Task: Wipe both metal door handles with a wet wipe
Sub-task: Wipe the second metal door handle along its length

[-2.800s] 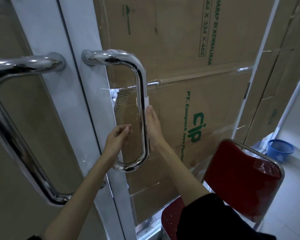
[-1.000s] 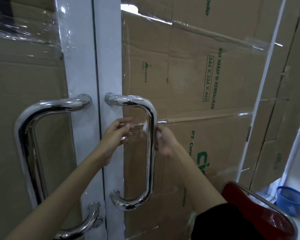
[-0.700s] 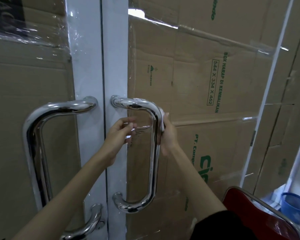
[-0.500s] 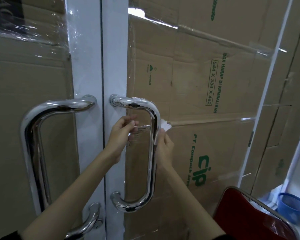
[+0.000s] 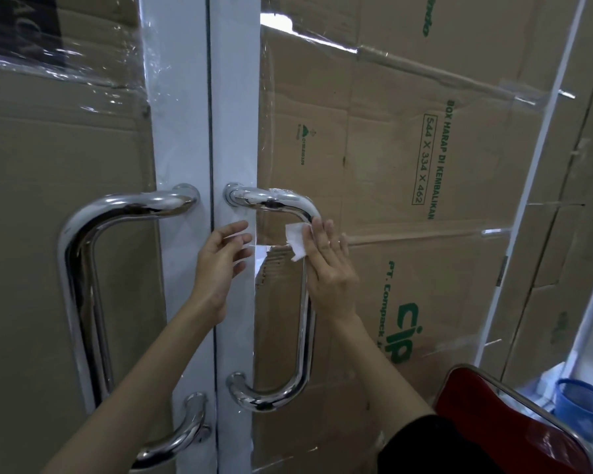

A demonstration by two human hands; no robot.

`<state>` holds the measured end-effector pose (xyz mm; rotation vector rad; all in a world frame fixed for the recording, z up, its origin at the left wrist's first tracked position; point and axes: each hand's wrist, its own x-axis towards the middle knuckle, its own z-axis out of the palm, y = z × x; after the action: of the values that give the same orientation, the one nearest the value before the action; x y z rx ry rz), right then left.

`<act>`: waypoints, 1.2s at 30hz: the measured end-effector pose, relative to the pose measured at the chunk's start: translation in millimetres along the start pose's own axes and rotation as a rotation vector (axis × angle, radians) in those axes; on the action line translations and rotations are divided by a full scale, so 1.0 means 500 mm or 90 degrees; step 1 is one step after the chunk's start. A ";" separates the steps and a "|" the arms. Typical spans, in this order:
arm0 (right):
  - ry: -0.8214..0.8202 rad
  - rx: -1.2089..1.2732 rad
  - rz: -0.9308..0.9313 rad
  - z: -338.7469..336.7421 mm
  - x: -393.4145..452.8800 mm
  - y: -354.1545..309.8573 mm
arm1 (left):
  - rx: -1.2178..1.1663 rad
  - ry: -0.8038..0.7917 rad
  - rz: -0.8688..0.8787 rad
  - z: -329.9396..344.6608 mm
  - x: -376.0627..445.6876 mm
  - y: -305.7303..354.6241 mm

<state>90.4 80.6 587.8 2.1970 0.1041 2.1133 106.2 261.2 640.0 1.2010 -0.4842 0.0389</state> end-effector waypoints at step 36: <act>-0.147 0.571 0.392 -0.113 0.161 -0.061 | 0.518 0.097 0.411 0.037 0.073 0.130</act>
<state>37.7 121.3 666.4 3.3289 0.5021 2.3586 114.4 260.5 716.1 1.7619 -0.7366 0.9486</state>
